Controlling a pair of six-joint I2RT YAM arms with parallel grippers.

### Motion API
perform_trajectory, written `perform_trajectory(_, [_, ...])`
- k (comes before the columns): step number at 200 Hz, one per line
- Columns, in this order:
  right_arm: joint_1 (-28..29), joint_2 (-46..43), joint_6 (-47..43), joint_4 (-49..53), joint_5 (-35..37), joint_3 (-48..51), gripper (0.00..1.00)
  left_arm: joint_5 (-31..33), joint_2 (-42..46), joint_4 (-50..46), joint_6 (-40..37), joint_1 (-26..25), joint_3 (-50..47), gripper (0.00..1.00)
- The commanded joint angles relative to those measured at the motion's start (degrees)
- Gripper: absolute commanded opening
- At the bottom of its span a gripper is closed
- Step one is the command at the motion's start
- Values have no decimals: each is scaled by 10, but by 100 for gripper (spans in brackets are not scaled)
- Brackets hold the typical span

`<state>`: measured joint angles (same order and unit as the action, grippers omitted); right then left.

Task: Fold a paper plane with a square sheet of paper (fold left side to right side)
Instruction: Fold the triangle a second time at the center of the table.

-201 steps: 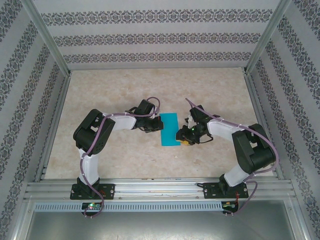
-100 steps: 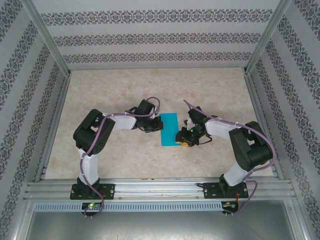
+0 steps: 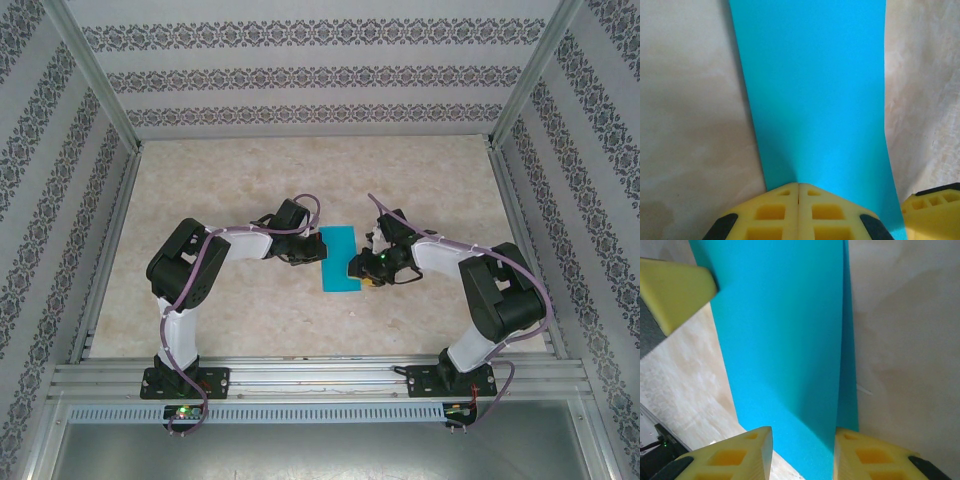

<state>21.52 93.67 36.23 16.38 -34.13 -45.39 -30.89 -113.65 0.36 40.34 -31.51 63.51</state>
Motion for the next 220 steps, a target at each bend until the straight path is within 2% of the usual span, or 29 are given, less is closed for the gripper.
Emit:
perform_trajectory(1, [-9, 15, -3, -25, -16, -20, 36, 10, -6, -28, -18, -8, -20, 4])
perform_trajectory(103, [-42, 88, -27, -55, -29, -84, 33, 8, -4, -24, -20, -9, -19, 4])
perform_trajectory(138, [-49, 107, -33, -55, -41, -93, 25, 3, 0, -15, -17, -9, -19, 5])
perform_trajectory(184, [-52, 102, -31, -37, -44, -95, 7, 12, 29, -21, -23, -9, -11, 16])
perform_trajectory(220, [-53, 84, -12, 9, -54, -105, 4, 46, 116, -41, -55, -18, -44, 33])
